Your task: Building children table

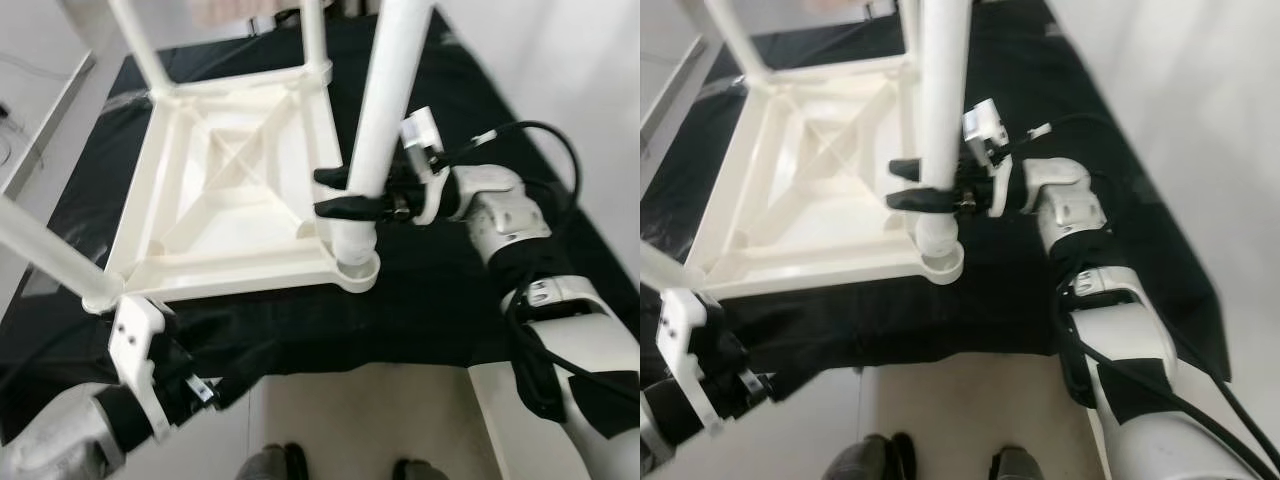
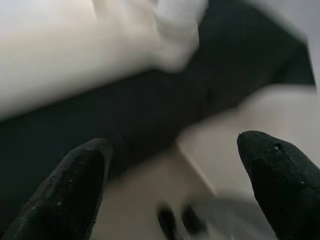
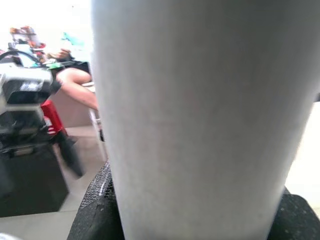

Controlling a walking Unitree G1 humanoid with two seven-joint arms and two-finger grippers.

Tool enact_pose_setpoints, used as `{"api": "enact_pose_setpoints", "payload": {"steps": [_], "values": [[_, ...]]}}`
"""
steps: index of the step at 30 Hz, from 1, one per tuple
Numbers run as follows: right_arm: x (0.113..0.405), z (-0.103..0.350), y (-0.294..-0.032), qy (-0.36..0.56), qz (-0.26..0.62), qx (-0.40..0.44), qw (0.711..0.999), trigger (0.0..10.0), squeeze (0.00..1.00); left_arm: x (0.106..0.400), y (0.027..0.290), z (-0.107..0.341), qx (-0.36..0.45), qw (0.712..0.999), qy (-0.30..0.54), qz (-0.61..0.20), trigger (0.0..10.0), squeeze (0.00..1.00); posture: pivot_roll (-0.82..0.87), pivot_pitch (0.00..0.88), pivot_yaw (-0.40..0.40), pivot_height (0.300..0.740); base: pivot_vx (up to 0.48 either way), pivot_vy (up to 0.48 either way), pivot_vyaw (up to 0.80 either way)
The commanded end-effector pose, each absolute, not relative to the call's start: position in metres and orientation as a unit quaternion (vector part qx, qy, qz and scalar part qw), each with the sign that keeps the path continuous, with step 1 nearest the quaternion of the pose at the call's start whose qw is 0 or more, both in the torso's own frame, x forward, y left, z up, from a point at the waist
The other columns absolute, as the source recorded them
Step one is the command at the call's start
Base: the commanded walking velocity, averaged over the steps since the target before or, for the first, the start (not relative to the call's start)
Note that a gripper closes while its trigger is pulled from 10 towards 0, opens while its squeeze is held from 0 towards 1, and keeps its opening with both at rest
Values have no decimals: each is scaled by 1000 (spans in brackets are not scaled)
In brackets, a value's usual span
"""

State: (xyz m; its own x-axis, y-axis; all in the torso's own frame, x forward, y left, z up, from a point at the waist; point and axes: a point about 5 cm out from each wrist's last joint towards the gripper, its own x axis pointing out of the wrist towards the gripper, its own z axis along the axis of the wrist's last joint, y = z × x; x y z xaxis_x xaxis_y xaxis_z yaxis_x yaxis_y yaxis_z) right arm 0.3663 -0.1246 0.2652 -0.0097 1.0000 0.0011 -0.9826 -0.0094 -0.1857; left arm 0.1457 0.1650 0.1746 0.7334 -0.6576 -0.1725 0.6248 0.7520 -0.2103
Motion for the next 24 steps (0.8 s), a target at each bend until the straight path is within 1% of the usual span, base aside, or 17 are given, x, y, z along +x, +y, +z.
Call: {"api": "enact_pose_setpoints", "payload": {"steps": [1,3,6,12,16,23,24], "values": [[363,265,-120,-70,724,-61,683,0,0,140,160,176,-56,927,120,-351,10000,0,60,326,86,740,0,0,0],[362,265,-120,-70,728,-59,679,0,0,134,156,173,-60,925,128,-353,10000,0,60,328,86,740,0,0,0],[359,264,-121,-64,737,-61,670,0,0,132,159,176,-78,933,116,-332,10000,0,70,346,95,740,0,0,0],[359,255,-123,-43,735,-78,672,0,0,124,156,177,-50,944,95,-312,10000,0,82,367,100,740,0,0,0],[358,254,-125,-38,734,-79,673,0,0,123,156,179,-44,947,89,-304,10000,0,83,372,100,740,0,0,0],[355,244,-124,-19,740,-113,663,0,0,124,157,181,-41,951,78,-296,10000,0,85,377,98,740,0,0,0],[352,239,-120,-16,743,-143,653,0,0,125,158,182,-39,953,72,-292,10000,0,86,383,92,740,0,0,0]]}}
